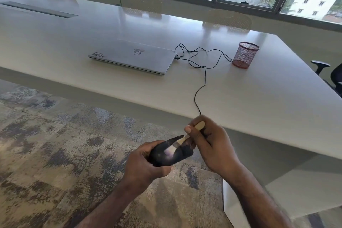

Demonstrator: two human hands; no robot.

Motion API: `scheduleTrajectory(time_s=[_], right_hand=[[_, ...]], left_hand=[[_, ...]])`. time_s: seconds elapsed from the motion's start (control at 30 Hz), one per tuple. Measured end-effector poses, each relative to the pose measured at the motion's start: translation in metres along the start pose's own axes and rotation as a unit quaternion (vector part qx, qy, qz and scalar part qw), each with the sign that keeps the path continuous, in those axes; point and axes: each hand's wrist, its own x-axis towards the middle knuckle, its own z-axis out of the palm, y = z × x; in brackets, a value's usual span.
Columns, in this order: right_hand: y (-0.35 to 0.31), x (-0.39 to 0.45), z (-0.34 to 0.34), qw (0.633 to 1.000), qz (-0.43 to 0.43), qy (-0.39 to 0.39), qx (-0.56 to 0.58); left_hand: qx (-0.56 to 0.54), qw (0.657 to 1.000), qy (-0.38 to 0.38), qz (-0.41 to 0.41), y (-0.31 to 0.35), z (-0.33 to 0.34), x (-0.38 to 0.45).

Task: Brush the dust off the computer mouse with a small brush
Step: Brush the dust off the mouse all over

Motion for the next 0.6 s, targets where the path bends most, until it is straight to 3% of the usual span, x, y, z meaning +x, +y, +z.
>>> scheduleTrajectory(time_s=[0.17, 0.37, 0.6], right_hand=[[-0.001, 0.006, -0.006, 0.998, -0.016, 0.036, 0.053], [0.001, 0.006, -0.017, 0.998, 0.009, -0.051, 0.048], [0.002, 0.011, -0.013, 0.999, -0.020, 0.018, 0.038]], left_hand=[[0.005, 1.000, -0.009, -0.002, -0.007, -0.002, 0.001], [0.000, 1.000, -0.007, -0.008, -0.012, -0.005, 0.002], [-0.001, 1.000, -0.014, -0.012, -0.016, -0.006, 0.003]])
